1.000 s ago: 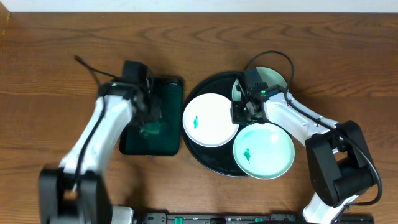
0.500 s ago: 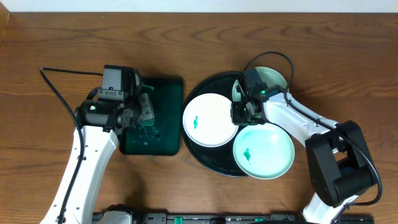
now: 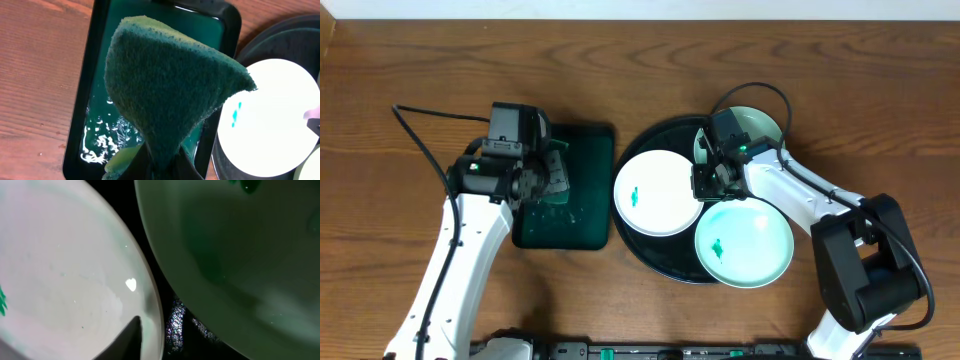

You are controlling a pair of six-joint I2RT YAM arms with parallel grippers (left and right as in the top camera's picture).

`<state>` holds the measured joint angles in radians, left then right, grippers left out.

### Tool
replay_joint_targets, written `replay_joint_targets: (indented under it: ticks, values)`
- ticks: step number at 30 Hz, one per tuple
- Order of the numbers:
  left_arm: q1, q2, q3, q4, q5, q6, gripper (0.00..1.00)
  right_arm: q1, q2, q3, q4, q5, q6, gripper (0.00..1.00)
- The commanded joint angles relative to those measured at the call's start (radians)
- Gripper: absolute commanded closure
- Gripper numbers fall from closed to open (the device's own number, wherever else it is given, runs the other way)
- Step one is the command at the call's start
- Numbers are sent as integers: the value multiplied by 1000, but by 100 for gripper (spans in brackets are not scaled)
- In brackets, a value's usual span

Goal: Clean dirty plates on tray and stack at the side
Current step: 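Grasp the green sponge with the left gripper and lift it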

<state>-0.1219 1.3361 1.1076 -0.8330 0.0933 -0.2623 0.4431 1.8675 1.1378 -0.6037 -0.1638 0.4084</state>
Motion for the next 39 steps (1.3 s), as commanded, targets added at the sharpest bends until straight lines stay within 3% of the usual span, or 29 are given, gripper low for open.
replay_joint_targets:
  ticks: [1,6,18,39]
  values:
    - [0,16,9,-1,-19,2,93,10,0,-3,4,2,-5,85]
    - [0,18,9,-1,-19,2,93,10,0,-3,7,2,-5,98]
    - [0,18,9,-4,-19,2,93,8,-3,-3,-3,2,122,99]
    - [0,18,-22,9,-19,2,93,10,-80,-1,-37,58,122,99]
